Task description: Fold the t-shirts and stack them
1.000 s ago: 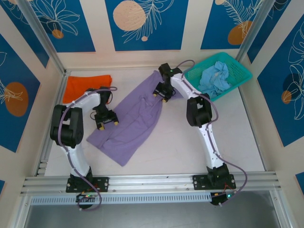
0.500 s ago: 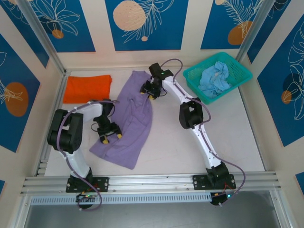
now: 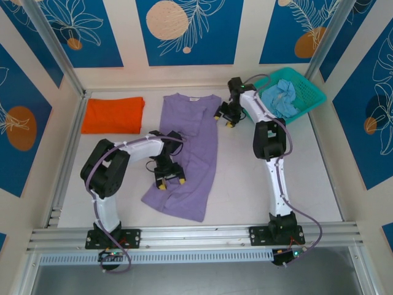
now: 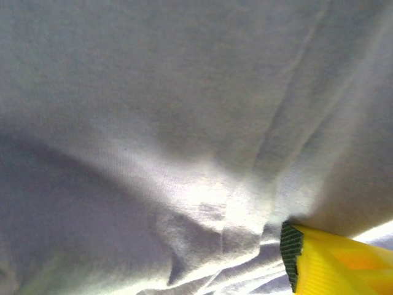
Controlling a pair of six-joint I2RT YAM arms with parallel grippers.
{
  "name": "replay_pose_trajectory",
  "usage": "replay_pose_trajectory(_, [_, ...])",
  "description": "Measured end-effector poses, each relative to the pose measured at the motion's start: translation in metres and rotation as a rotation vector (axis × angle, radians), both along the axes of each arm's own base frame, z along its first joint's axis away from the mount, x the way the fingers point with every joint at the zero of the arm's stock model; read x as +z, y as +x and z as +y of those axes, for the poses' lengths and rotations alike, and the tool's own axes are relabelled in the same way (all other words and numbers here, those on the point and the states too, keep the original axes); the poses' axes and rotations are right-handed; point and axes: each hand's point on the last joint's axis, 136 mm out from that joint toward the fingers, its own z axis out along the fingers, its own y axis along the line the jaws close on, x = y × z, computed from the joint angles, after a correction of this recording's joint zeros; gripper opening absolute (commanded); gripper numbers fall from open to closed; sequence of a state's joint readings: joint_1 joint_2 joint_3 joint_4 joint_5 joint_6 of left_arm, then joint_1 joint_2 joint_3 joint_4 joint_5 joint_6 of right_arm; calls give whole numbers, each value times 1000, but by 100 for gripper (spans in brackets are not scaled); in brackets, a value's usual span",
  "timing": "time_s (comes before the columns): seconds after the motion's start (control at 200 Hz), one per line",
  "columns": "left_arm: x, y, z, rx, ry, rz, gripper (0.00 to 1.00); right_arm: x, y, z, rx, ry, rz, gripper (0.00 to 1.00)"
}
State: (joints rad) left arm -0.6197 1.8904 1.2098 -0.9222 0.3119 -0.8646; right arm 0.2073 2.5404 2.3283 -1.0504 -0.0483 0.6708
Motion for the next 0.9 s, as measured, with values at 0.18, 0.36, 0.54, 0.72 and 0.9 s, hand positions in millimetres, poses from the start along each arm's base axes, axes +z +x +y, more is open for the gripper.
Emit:
replay_pose_trajectory(0.18, [24,24,-9,24,11,-70,79,19,-16,-3,1,12,9,56])
replay_pose_trajectory(0.36, [80,64,-6,65,11,-230,79,44,-66,19,51,67,21,54])
replay_pose_trajectory(0.54, [111,98,31,123,25,-331,76,67,-128,61,167,127,-14,56])
replay_pose_trajectory(0.72, [77,68,70,100,74,-242,69,61,-177,82,249,156,-8,61])
replay_pose_trajectory(0.9, [41,-12,123,161,96,-69,61,53,-280,93,343,173,24,63])
